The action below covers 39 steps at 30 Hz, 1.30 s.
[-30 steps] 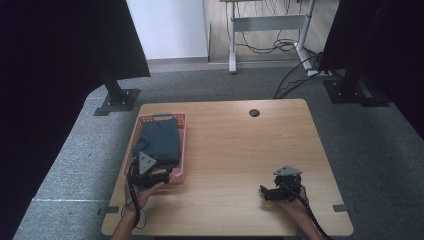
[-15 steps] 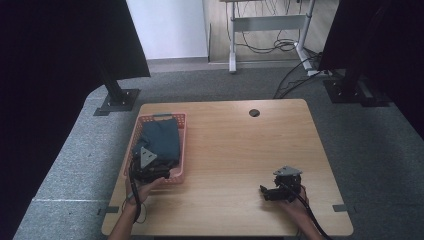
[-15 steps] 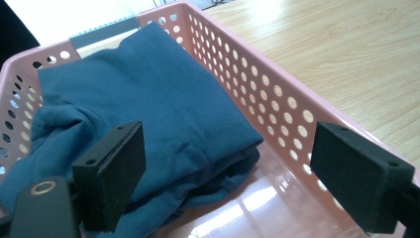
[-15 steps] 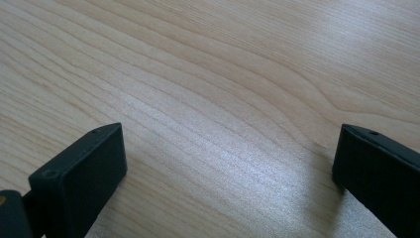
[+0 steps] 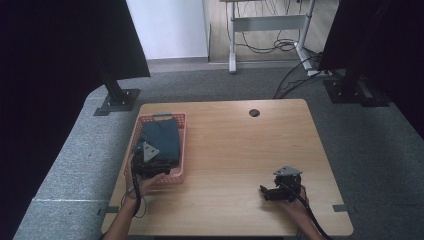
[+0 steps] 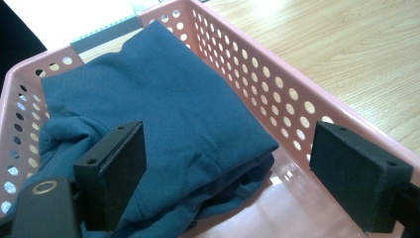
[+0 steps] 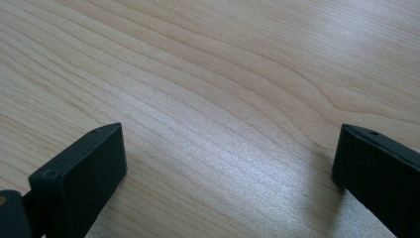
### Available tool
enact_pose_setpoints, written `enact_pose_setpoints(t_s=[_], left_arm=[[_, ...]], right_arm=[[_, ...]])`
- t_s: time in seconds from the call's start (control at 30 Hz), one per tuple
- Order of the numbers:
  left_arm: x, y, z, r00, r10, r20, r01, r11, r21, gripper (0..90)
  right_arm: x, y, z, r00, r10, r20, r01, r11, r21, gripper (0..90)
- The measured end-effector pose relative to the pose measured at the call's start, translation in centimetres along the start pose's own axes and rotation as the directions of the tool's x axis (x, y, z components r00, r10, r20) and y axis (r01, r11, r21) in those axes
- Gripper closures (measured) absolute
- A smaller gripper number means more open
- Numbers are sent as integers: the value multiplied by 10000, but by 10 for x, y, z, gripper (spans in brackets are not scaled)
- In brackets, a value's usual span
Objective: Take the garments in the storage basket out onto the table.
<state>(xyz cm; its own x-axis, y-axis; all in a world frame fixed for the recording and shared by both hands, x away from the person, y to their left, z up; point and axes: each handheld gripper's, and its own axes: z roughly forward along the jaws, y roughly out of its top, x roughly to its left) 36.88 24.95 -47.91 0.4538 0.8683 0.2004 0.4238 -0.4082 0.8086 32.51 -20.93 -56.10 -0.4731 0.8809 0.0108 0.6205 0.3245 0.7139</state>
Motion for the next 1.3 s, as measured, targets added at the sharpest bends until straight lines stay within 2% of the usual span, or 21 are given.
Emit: enact_pose_setpoints(t_s=[0.17,0.37,0.43,0.53,0.7,0.87,1.03,1.1,1.17,1.3], left_arm=[[1,4,6,9998,99,168,-104,9994,317,146],[3,10,13,9983,140,563,-181,9972,728,147],[2,12,14,9977,263,624,-316,9958,859,147],[2,15,14,9971,444,615,-503,9940,976,148],[4,19,14,9966,486,671,-557,9925,1085,149],[6,22,18,9953,710,662,-801,9859,1469,158],[9,24,24,9950,722,695,-831,9820,1697,157],[10,25,26,9935,899,696,-1016,9765,1901,151],[11,26,28,9907,1190,663,-1309,9666,2202,140],[13,29,35,9856,1467,841,-1640,9505,2641,144]], right_arm=[[0,0,0,10000,16,18,-16,10000,-1,0],[0,0,0,10000,18,22,-18,10000,1,0],[0,0,0,10000,21,22,-21,10000,3,0],[0,0,0,10000,22,21,-22,10000,1,0],[0,0,0,10000,19,20,-19,10000,3,0],[0,0,0,10000,16,17,-16,10000,2,0],[0,0,0,10000,19,20,-19,10000,-2,0],[0,0,0,10000,31,17,-31,10000,4,0],[0,0,0,10000,30,18,-30,10000,4,0],[0,0,0,10000,34,19,-34,10000,3,0]])
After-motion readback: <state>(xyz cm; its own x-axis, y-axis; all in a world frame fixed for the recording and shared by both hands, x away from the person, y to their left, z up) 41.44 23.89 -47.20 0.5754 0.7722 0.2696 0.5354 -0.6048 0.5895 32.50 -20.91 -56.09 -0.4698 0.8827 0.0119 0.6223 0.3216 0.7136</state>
